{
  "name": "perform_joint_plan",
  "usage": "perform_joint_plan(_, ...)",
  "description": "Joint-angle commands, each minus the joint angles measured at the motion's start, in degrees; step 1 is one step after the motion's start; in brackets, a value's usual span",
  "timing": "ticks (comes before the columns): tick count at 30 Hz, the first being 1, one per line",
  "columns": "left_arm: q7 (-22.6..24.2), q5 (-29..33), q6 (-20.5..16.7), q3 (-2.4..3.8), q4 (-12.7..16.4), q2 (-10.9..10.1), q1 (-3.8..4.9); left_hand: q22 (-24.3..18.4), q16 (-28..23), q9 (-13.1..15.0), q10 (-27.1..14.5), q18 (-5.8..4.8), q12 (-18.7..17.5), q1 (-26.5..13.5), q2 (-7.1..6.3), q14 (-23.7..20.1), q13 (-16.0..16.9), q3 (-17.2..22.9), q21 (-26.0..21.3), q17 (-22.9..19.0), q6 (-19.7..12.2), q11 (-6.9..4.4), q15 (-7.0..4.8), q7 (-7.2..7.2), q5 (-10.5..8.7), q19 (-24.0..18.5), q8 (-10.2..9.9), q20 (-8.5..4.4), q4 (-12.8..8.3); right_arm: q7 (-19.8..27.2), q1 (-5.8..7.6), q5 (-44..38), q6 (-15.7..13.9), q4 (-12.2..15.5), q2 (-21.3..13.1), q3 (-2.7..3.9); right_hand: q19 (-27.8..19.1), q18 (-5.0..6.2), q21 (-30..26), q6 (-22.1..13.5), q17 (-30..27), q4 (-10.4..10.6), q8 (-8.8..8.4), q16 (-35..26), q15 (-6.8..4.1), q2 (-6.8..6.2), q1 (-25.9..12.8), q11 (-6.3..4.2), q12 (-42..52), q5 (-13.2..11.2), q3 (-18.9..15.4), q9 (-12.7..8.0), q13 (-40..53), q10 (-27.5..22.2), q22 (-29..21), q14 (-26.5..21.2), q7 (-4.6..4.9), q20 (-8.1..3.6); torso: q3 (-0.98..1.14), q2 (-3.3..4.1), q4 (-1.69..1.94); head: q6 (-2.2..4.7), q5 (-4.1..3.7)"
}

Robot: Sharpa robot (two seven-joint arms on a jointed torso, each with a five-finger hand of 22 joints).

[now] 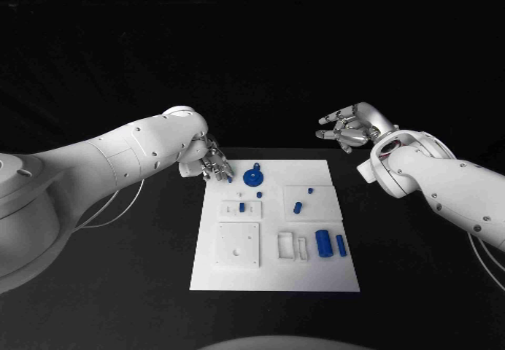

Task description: Assemble the parts on the task board

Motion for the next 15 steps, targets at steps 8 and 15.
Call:
perform_joint_plan(8, -0.4, 0.1, 1.8, -0.42, -0.2, 0.4, -0.29, 1.1, 0.3, -0.2, 0.0, -0.17, -0.1, -0.3, -0.37, 0.0, -0.1, 0.3, 0.0, 0.0, -0.2, -0.17, -0.30, 0.04, 0.35, -0.2, -0.2, -0.22, 0.3, 0.1, 0.03, -0.5, 0.1, 0.2, 0.0, 0.04, 2.9, 1.15, 0.2, 0.1, 0.0, 0.1, -0.21, -0.3, 0.15, -0.30, -0.3, -0.15, 0.0, 0.1, 0.2, -0.1, 0.1, -0.1, 0.0, 0.4, -0.02, -0.39, -0.02, -0.01, 0.01, -0.05, -0.01)
perform_joint_plan(15, -0.2, 0.1, 1.7, -0.51, -0.2, 0.3, -0.38, 1.1, 0.2, -0.3, -0.1, -0.12, -0.2, -0.1, -0.26, 0.0, -0.1, 1.2, 0.1, -0.2, -0.5, -0.14, -0.26, 0.12, 2.92, -0.2, -0.2, -0.19, 0.3, 0.1, 0.04, -0.5, 0.1, 0.2, 0.0, 0.04, 2.9, 1.15, 0.2, 0.1, 0.0, 0.1, -0.21, -0.3, 0.15, -0.30, -0.3, -0.15, 0.0, 0.1, 0.2, -0.1, 0.1, -0.1, 0.0, 0.4, -0.02, -0.39, -0.02, -0.02, 0.01, -0.06, -0.05)
